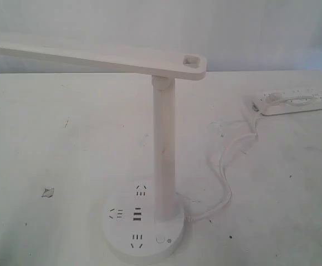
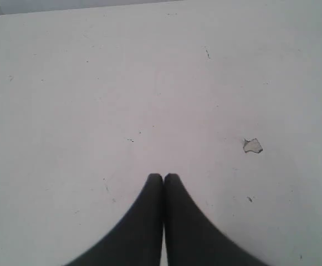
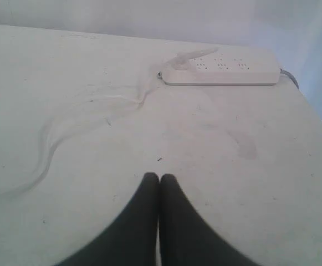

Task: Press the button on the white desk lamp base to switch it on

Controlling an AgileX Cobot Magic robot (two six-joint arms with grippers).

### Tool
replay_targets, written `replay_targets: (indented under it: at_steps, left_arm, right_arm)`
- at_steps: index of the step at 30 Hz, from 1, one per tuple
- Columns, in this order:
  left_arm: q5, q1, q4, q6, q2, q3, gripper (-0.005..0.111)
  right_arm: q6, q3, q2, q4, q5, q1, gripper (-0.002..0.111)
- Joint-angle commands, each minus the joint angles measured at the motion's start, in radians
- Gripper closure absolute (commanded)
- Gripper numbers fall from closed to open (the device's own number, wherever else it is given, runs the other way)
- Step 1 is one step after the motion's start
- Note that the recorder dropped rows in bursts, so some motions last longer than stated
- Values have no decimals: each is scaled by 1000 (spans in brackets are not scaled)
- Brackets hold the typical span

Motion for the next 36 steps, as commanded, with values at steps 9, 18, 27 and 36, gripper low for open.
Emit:
replay_targets:
  at_steps: [9, 18, 27, 36]
  left_arm:
    - [-4, -8, 0, 2, -3, 2, 107]
    - [-4, -8, 0, 2, -3, 2, 107]
    - [-4, -8, 0, 2, -3, 2, 107]
    - [-4, -8, 0, 2, -3, 2, 107]
  right_arm:
    - [-14, 2, -6, -32, -40, 7, 108]
    - [-17, 2, -6, -34, -38, 7, 108]
    - [-88, 2, -6, -60, -533, 7, 108]
    - [-52, 2, -6, -54, -1375, 7, 108]
